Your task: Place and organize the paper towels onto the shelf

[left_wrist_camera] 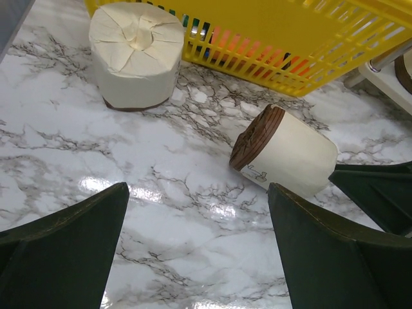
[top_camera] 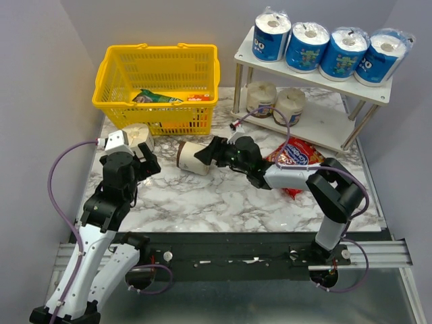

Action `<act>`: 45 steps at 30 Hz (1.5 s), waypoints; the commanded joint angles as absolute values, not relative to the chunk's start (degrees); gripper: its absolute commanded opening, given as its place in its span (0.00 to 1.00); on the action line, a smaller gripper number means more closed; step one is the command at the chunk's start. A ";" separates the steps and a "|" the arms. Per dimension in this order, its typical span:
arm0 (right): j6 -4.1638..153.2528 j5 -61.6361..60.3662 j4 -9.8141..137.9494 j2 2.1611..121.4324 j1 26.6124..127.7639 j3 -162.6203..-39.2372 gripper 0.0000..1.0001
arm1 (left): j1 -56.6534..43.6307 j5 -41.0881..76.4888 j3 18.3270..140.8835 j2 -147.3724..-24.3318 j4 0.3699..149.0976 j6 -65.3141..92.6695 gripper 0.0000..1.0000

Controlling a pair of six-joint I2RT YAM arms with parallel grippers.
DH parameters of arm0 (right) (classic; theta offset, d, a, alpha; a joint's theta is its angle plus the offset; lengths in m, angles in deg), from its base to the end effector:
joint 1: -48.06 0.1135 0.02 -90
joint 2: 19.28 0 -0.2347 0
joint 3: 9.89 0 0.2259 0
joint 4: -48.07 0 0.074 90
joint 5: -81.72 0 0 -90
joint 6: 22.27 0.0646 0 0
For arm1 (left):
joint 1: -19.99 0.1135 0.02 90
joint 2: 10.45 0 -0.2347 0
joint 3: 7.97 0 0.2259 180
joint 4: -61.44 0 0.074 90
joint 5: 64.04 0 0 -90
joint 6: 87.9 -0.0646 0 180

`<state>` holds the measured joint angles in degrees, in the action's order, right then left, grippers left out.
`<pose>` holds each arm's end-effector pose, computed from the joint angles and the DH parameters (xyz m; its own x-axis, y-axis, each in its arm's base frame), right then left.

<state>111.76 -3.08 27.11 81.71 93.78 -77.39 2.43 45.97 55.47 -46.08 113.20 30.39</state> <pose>0.2668 0.2820 0.1892 -0.6474 0.3276 -0.6882 -0.4518 0.5623 0.6926 0.1517 -0.0248 0.3009 -0.3338 -0.3614 -0.8706 -0.1963 0.9300 -0.3108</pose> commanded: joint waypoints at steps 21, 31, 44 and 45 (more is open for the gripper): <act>116.00 -10.04 28.41 89.79 96.40 -82.86 0.88 | 2.85 48.90 55.51 -46.75 112.87 29.78 0.99; 111.15 -5.47 13.56 91.19 96.40 -79.79 0.71 | 2.85 48.73 55.60 -46.57 113.05 29.61 0.99; 112.20 -6.96 21.11 92.25 96.40 -84.88 0.67 | 2.76 47.58 55.42 -44.90 113.22 29.61 0.99; 112.64 -6.96 21.28 92.25 96.49 -85.06 0.74 | 2.76 47.50 55.42 -44.81 113.14 29.61 0.99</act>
<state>112.70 -6.04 20.97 91.41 96.00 -82.55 2.43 47.24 55.47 -45.80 113.17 30.33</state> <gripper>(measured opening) 0.655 0.988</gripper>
